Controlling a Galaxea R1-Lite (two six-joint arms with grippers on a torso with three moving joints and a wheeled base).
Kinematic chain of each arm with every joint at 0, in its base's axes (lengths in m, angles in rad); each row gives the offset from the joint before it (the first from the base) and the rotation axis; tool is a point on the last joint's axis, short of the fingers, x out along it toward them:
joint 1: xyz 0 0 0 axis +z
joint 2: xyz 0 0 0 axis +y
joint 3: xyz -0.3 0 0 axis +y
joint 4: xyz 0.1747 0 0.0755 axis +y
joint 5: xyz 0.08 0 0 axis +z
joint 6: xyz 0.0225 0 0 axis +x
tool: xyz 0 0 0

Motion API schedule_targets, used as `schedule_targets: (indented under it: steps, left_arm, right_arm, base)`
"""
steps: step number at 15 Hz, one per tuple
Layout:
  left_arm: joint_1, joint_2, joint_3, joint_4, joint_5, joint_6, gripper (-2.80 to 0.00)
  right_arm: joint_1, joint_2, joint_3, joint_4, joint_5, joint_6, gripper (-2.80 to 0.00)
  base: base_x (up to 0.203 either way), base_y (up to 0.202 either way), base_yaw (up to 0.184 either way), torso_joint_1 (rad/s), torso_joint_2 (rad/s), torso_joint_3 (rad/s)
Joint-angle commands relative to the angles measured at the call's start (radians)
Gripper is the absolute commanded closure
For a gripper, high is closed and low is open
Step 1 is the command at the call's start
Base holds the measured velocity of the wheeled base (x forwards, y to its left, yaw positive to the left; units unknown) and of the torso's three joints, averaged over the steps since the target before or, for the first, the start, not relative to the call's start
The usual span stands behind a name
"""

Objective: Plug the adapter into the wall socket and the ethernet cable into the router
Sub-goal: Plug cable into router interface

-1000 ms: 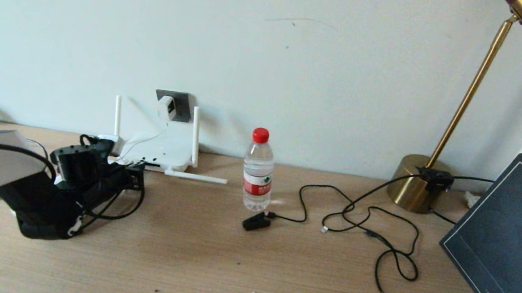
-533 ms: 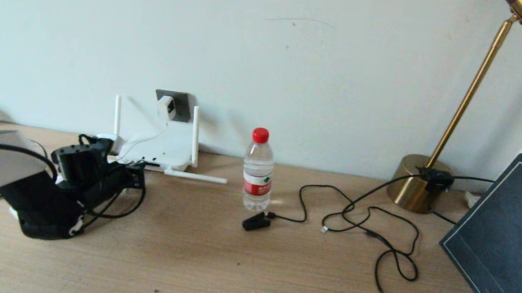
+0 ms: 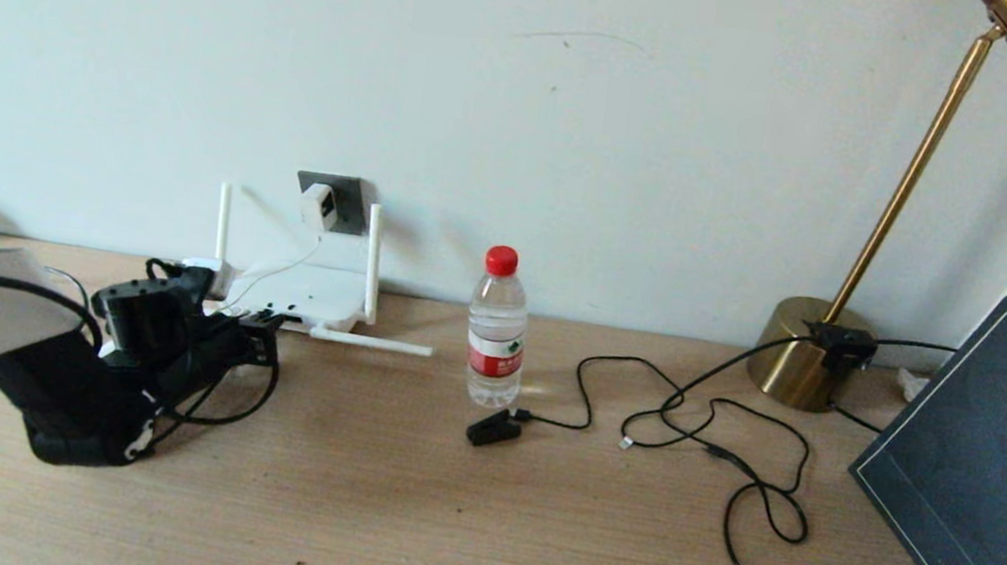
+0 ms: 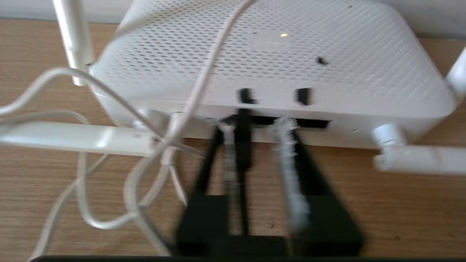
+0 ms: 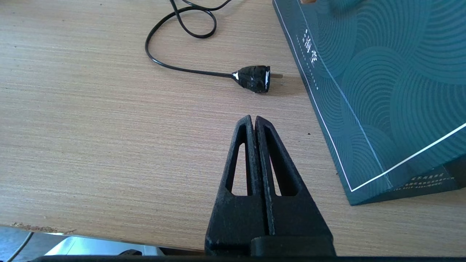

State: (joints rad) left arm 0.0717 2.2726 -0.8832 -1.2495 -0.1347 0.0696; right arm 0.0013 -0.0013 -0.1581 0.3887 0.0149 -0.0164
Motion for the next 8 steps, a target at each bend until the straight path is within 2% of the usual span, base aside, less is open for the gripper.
schedule_targets:
  steps: [1, 5, 8]
  left_arm:
    - [-0.001, -0.005, 0.003, -0.005, 0.000, -0.002, -2.80]
    - [-0.001, -0.022, 0.037, -0.005, 0.001, -0.002, -2.80]
    - [-0.004, -0.078, 0.109, -0.005, -0.003, -0.002, -2.80]
  right_arm:
    - [0.000, 0.001, 0.000, 0.002, 0.000, 0.000, 0.00]
    - [0.000, 0.001, 0.000, 0.002, 0.000, 0.000, 0.00]
    - [0.000, 0.001, 0.000, 0.002, 0.000, 0.000, 0.00]
  base:
    - [0.000, 0.000, 0.000, 0.000, 0.00, 0.000]
    - [0.000, 0.000, 0.000, 0.000, 0.00, 0.000]
    - [0.000, 0.000, 0.000, 0.000, 0.00, 0.000]
